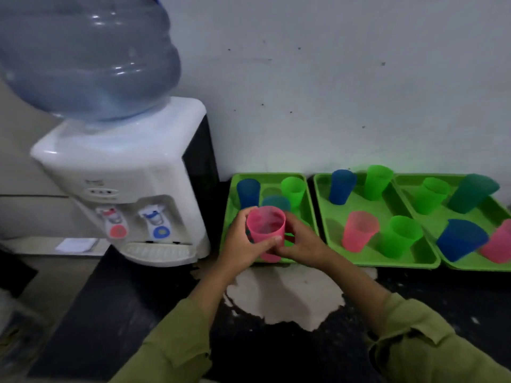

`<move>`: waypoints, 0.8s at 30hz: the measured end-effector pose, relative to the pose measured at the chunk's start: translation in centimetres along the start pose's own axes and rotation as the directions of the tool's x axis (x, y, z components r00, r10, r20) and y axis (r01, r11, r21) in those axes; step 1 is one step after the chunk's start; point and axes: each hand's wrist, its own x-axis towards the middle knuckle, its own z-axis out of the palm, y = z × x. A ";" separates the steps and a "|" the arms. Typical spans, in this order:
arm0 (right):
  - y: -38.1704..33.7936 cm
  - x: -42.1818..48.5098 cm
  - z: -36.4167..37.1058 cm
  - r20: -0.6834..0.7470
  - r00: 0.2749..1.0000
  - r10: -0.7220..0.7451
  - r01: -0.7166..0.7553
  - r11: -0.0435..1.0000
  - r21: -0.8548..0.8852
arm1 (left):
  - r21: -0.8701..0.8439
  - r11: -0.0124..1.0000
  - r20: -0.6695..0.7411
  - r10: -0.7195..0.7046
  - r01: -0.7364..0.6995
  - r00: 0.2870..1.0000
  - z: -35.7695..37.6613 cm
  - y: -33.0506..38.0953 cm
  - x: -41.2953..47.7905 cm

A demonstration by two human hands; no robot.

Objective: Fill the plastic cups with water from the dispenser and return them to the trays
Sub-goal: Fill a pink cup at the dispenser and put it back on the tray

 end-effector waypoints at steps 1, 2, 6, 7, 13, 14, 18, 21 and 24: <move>-0.3 0.5 1.1 0.035 0.999 0.016 -0.016 1.000 -0.011 | -0.001 1.000 -0.025 -0.012 0.012 1.000 -1.4 -0.7 -0.3; -0.6 0.9 2.1 0.067 0.997 0.030 -0.029 0.999 -0.028 | -0.010 0.999 -0.048 -0.031 0.030 0.998 -2.7 -1.3 -0.7; -1.3 3.6 7.3 0.069 0.996 0.064 -0.055 0.990 -0.127 | -0.013 0.993 -0.078 -0.120 0.119 0.990 -8.3 -4.8 -1.5; -1.5 4.1 8.4 0.039 0.997 0.069 -0.062 0.987 -0.147 | -0.017 0.990 -0.074 -0.139 0.138 0.988 -9.4 -5.6 -1.7; -2.4 6.8 14.0 -0.078 0.995 0.066 -0.082 0.971 -0.224 | 0.049 0.954 0.000 -0.297 0.297 0.955 -14.8 -10.7 -2.7; -2.6 7.0 14.7 -0.093 0.994 0.059 -0.078 0.971 -0.224 | 0.068 0.948 -0.002 -0.312 0.312 0.950 -15.5 -11.3 -2.8; -3.6 8.1 17.1 -0.110 0.994 0.026 -0.049 0.977 -0.210 | 0.084 0.929 -0.006 -0.362 0.361 0.932 -18.0 -13.3 -2.3; -4.5 8.9 18.3 -0.084 0.996 0.030 -0.052 0.961 -0.270 | 0.067 0.935 -0.009 -0.349 0.349 0.937 -19.3 -13.5 -1.4; -5.1 9.6 19.3 -0.100 0.995 0.015 -0.047 0.944 -0.326 | 0.036 0.954 -0.011 -0.296 0.297 0.955 -20.0 -13.0 -0.6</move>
